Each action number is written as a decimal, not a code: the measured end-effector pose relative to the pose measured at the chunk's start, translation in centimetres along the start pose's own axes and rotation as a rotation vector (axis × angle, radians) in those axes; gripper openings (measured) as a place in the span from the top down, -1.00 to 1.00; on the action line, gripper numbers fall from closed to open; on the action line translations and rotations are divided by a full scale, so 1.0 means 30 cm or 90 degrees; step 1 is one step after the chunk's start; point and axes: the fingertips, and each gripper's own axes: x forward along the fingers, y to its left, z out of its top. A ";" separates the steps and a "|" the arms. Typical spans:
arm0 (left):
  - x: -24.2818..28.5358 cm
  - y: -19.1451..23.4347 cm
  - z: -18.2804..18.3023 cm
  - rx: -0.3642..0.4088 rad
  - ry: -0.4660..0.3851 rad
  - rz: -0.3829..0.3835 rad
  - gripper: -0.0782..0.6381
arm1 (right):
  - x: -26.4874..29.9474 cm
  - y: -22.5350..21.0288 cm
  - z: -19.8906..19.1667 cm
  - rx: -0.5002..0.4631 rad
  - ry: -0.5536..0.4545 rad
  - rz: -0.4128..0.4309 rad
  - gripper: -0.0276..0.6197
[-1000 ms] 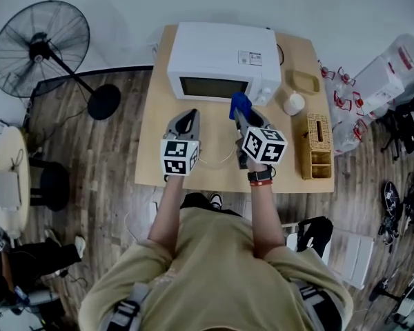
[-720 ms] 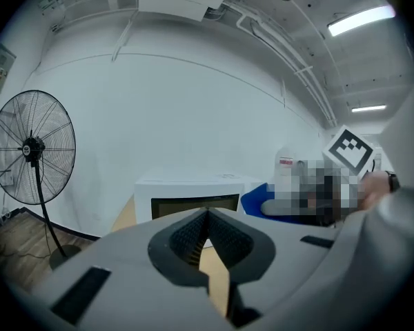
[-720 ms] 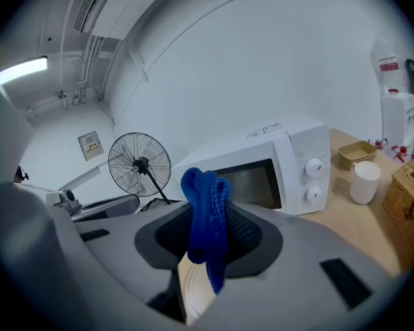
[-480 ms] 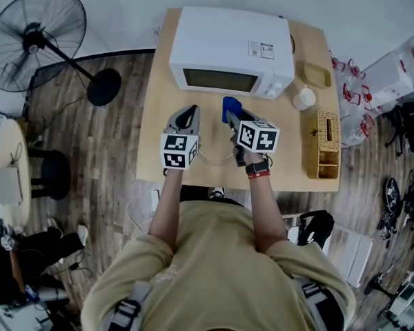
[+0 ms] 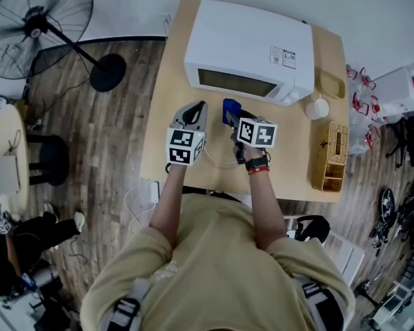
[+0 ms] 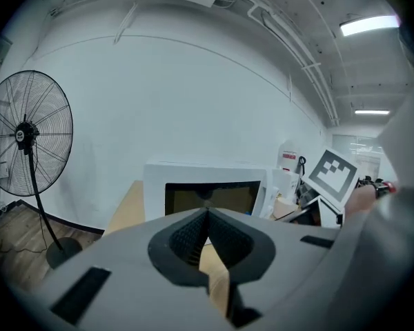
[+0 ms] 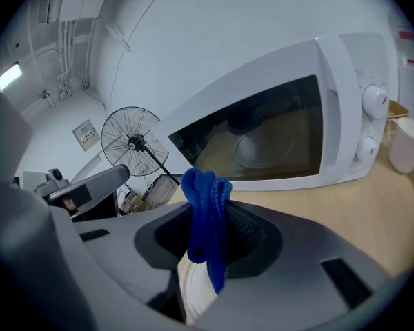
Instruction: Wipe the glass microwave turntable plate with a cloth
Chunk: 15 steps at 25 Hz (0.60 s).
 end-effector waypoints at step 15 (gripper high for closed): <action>0.057 0.048 -0.081 -0.015 0.037 -0.014 0.73 | 0.225 -0.024 -0.184 0.004 0.117 -0.007 0.56</action>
